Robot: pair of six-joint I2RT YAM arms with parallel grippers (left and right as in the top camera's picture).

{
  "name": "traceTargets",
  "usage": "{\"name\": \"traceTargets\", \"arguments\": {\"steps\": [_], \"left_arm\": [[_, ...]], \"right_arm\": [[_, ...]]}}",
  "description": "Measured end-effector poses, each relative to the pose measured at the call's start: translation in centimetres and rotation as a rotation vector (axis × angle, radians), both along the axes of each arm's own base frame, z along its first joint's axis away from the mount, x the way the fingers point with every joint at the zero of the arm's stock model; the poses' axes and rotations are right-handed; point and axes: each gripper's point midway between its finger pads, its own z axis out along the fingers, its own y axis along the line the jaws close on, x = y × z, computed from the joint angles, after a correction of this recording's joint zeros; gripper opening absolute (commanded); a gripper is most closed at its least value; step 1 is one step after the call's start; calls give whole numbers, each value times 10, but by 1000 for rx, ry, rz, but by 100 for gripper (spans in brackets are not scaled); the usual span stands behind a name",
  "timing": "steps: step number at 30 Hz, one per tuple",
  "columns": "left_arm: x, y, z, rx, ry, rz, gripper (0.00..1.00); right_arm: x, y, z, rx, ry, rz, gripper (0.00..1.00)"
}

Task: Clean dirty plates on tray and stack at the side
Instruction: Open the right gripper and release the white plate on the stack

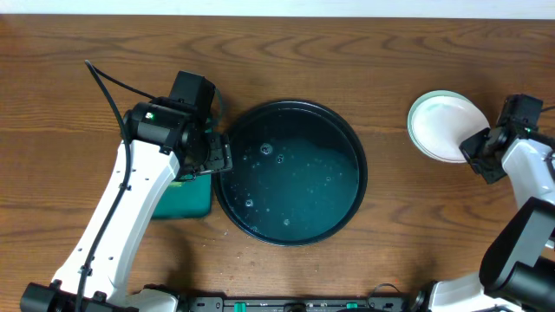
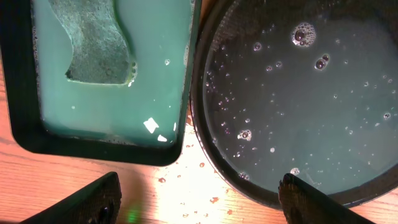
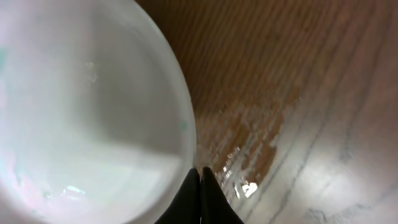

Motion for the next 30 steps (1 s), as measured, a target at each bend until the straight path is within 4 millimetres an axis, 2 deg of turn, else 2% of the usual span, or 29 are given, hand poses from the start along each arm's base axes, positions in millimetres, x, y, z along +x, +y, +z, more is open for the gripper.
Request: {"name": "traceTargets", "arguments": {"steps": [6, 11, 15, 19, 24, 26, 27, 28, 30], "left_arm": [[0, 0, 0, 0, 0, 0, 82], [0, 0, 0, 0, 0, 0, 82], [0, 0, 0, 0, 0, 0, 82], [0, 0, 0, 0, 0, 0, 82], [0, 0, 0, 0, 0, 0, 82], [0, 0, 0, 0, 0, 0, 82], [0, 0, 0, 0, 0, 0, 82], [0, 0, 0, 0, 0, 0, 82], [0, 0, 0, 0, 0, 0, 82]], "right_arm": [[8, 6, -29, 59, 17, 15, 1], [10, 15, -33, 107, 10, 30, 1], [11, 19, -20, 115, -17, 50, 4], [13, 26, 20, 95, -100, 111, 13], [10, 56, 77, 79, -218, 282, 33], [6, 72, 96, 75, -259, 377, 45], [3, 80, 106, 75, -282, 418, 59], [0, 89, 117, 73, -307, 467, 99], [-8, 110, 143, 65, -381, 566, 99]]}}
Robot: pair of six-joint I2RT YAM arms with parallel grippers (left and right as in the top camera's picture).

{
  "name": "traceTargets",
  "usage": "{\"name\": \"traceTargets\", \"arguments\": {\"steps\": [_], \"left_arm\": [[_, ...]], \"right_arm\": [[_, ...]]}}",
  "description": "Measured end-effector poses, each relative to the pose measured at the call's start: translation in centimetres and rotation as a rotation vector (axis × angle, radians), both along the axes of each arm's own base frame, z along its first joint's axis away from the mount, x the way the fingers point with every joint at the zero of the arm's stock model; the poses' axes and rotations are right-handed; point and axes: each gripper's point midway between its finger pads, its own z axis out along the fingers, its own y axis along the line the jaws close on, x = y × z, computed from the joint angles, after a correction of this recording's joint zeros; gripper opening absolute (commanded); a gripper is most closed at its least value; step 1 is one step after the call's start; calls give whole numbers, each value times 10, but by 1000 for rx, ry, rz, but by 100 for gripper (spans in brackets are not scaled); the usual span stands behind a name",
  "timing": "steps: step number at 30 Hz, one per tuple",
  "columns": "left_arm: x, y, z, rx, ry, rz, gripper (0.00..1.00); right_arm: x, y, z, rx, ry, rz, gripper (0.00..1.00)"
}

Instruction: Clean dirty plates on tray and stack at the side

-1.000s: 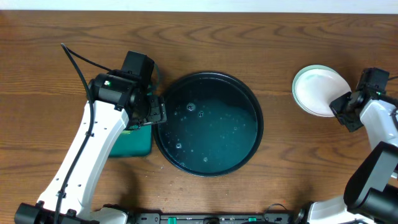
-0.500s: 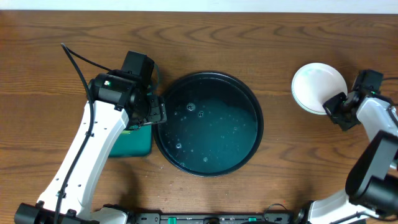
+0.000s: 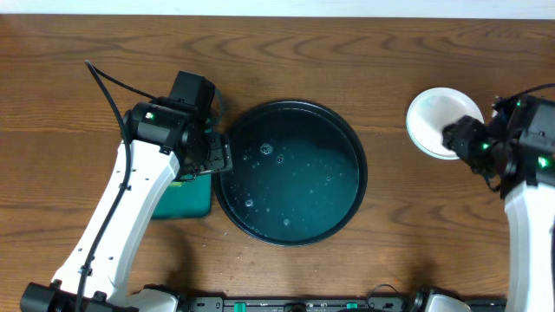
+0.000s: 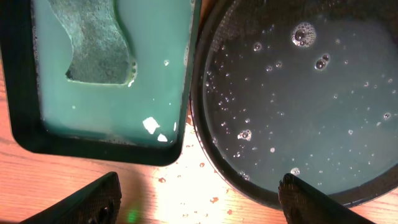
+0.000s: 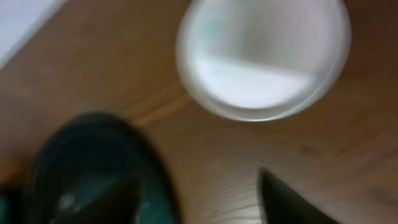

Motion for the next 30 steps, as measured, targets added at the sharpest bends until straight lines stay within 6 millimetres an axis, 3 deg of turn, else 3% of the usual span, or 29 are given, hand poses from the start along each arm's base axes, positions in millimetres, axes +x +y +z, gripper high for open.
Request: {"name": "traceTargets", "arguments": {"steps": [3, 8, 13, 18, 23, 27, 30], "left_arm": [[0, 0, 0, 0, 0, 0, 82], [0, 0, 0, 0, 0, 0, 82], [0, 0, 0, 0, 1, 0, 82], [0, 0, 0, 0, 1, 0, 82], [0, 0, 0, 0, 1, 0, 82], [0, 0, 0, 0, 1, 0, 82], [0, 0, 0, 0, 1, 0, 82]], "right_arm": [[-14, 24, 30, 4, -91, 96, 99], [-58, 64, 75, 32, -223, 217, 99], [-104, 79, 102, 27, -324, 242, 99], [-140, 87, 101, 29, -326, 236, 99], [-164, 90, 89, 37, -269, 222, 99], [-167, 88, 86, 6, -262, 234, 99], [-159, 86, 96, -79, -334, 300, 99]]}}
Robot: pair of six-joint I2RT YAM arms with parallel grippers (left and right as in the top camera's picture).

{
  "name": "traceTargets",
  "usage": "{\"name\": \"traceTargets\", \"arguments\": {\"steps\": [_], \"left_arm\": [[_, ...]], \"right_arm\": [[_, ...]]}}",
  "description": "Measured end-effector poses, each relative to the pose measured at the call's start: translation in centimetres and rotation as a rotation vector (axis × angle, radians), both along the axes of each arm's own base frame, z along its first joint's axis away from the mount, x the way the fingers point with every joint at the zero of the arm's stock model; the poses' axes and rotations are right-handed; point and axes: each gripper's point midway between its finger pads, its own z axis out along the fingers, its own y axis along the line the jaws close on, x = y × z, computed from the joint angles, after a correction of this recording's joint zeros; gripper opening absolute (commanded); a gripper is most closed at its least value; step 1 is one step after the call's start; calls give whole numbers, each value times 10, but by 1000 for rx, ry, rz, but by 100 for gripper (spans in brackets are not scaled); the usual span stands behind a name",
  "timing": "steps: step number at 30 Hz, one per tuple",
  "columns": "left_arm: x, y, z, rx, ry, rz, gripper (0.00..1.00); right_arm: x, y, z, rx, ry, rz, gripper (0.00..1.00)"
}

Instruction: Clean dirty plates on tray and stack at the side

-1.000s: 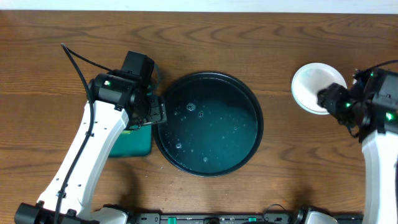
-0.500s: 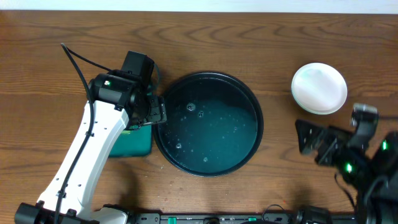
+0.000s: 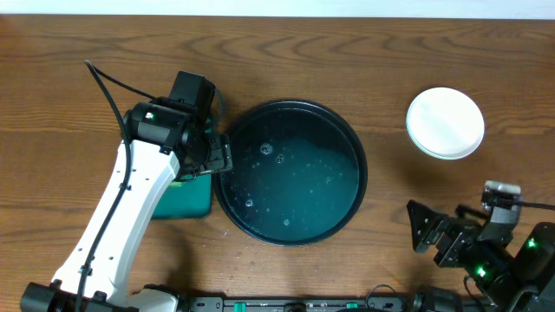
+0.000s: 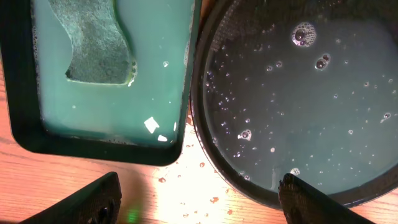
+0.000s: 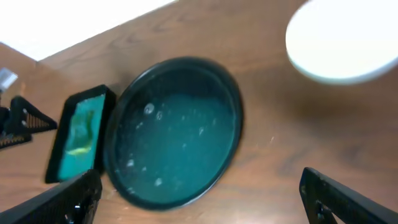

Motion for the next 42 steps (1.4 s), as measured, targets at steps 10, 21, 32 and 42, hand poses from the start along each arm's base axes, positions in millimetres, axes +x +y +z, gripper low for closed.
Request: {"name": "traceTargets", "arguments": {"steps": [10, 21, 32, 42], "left_arm": [[0, 0, 0, 0, 0, 0, 82], [0, 0, 0, 0, 0, 0, 82], [0, 0, 0, 0, 1, 0, 82], [0, 0, 0, 0, 1, 0, 82]], "right_arm": [[36, 19, 61, -334, -485, 280, 99], [27, 43, 22, -438, -839, 346, 99], [54, 41, -64, -372, -814, 301, 99], [73, 12, -109, -308, -703, 96, 99]]}}
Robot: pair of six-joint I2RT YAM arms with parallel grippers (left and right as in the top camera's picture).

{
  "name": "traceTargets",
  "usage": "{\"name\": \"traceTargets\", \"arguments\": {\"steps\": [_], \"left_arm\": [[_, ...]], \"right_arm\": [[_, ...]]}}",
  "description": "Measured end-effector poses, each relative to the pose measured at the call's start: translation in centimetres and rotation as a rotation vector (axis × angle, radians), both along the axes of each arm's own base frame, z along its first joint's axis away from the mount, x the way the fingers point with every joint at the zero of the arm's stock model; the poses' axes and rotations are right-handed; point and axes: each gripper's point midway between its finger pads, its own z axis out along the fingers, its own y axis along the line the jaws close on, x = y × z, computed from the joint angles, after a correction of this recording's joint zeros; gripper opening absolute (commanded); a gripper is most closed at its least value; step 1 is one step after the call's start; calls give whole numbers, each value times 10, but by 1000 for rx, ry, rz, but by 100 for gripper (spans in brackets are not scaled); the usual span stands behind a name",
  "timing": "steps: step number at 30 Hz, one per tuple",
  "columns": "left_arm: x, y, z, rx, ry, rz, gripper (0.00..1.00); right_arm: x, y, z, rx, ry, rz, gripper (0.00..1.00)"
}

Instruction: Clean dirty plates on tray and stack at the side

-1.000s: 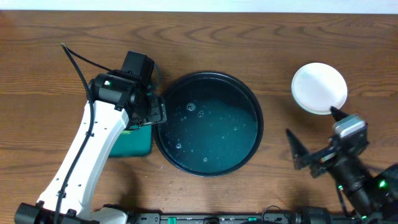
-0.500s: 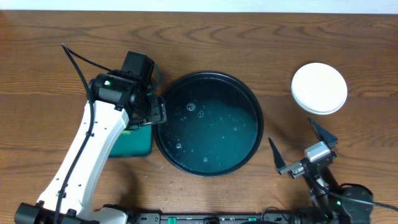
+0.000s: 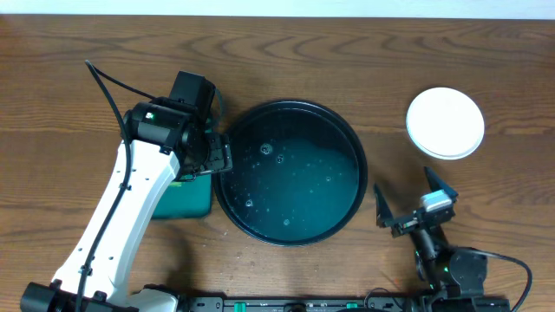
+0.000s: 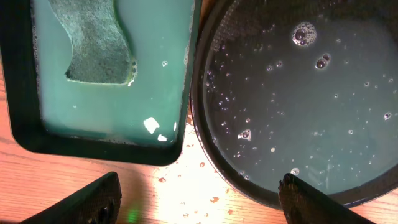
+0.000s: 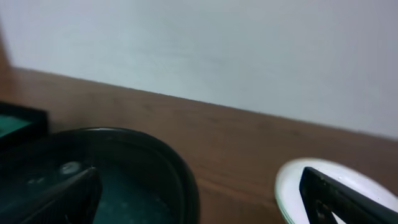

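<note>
The round dark tray [image 3: 362,178] holds bubbly water and no plate shows in it. A white plate [image 3: 445,122] rests on the table to the far right of the tray. My left gripper [image 3: 217,156] hangs open over the gap between the tray's rim [image 4: 200,118] and the green basin; nothing is between its fingers [image 4: 198,186]. My right gripper [image 3: 408,195] is open and empty, low near the table's front, right of the tray. Its view looks level across the tray rim [image 5: 180,174] and the plate [image 5: 292,180].
A dark rectangular basin [image 4: 18,124] of green soapy water with a sponge [image 4: 93,43] in it stands left of the tray, touching it. Water drops lie on the wood between them. A black cable [image 3: 113,82] trails from the left arm.
My right gripper has moved from the table's near right corner to a spot closer to the tray, and now points level toward the far side. The left arm has not moved.
My right gripper was shut at the rim of the white plate on the right. Then it was open and beside the plate, which stayed on the table. After that it was back at the near right corner, and now low at the front. The left gripper stayed open throughout.
</note>
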Motion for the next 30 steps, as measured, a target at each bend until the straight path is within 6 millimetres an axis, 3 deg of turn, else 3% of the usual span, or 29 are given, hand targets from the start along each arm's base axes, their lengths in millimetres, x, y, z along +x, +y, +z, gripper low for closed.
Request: {"name": "traceTargets", "arguments": {"steps": [11, 17, 30], "left_arm": [[0, 0, 0, 0, 0, 0, 82], [0, 0, 0, 0, 0, 0, 82], [0, 0, 0, 0, 0, 0, 82]], "right_arm": [[7, -46, -6, 41, 23, -274, 99], [6, -43, -19, -15, 71, -264, 99], [6, -43, -20, -78, 63, -258, 99]]}}
